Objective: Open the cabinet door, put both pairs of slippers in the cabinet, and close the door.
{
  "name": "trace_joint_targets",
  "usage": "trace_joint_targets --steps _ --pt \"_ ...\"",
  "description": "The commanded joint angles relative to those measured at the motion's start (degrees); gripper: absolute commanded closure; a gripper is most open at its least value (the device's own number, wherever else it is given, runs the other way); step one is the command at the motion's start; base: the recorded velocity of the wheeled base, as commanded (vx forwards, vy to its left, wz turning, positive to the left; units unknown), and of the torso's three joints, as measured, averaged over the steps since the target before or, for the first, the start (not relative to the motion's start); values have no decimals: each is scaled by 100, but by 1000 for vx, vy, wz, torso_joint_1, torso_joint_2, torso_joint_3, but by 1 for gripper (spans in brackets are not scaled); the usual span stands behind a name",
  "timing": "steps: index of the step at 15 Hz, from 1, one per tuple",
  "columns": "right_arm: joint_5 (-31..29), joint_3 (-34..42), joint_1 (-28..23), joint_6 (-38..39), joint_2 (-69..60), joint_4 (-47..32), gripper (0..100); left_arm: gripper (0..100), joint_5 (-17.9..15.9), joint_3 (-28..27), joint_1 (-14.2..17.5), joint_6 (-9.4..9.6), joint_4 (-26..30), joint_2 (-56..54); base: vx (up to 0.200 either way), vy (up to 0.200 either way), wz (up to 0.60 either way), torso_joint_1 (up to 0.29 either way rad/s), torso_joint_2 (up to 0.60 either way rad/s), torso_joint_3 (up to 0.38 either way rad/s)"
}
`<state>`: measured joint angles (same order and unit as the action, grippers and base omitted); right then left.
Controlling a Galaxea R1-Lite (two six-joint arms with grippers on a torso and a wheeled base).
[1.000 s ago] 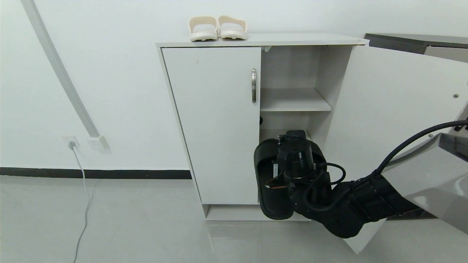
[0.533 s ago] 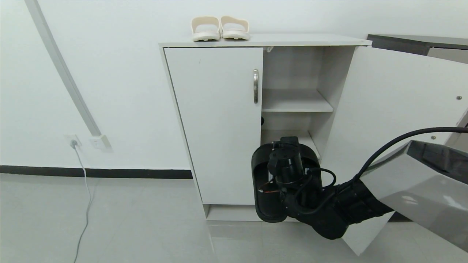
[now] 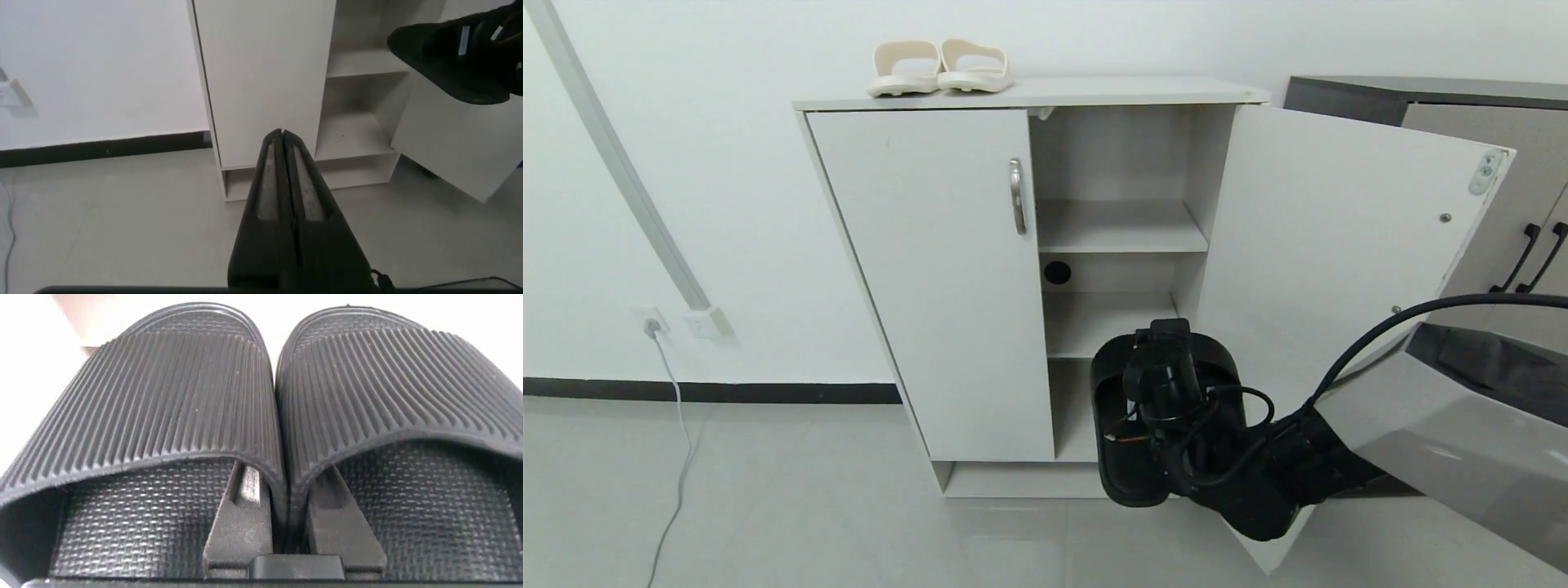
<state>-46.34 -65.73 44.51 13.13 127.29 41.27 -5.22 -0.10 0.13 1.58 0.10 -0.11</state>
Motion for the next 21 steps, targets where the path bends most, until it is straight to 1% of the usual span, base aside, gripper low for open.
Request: trace_joint_targets --steps 1,3,4,7,16,21 --pt "134 140 32 -3 76 136 100 100 3 1 -5 0 -1 11 0 0 0 0 0 0" --pt "450 342 40 -74 234 699 100 100 3 1 -5 0 -1 11 0 0 0 0 0 0" --pt "459 377 40 -100 305 831 100 100 3 1 -5 0 -1 11 0 0 0 0 0 0" --pt "556 386 49 -100 410 866 100 100 3 1 -5 0 -1 11 0 0 0 0 0 0" --pt "564 333 102 -82 858 1033 100 100 3 1 -5 -9 -1 11 0 0 0 0 0 0" --pt "564 219 111 -82 999 1059 100 100 3 1 -5 0 -1 11 0 0 0 3 3 -155"
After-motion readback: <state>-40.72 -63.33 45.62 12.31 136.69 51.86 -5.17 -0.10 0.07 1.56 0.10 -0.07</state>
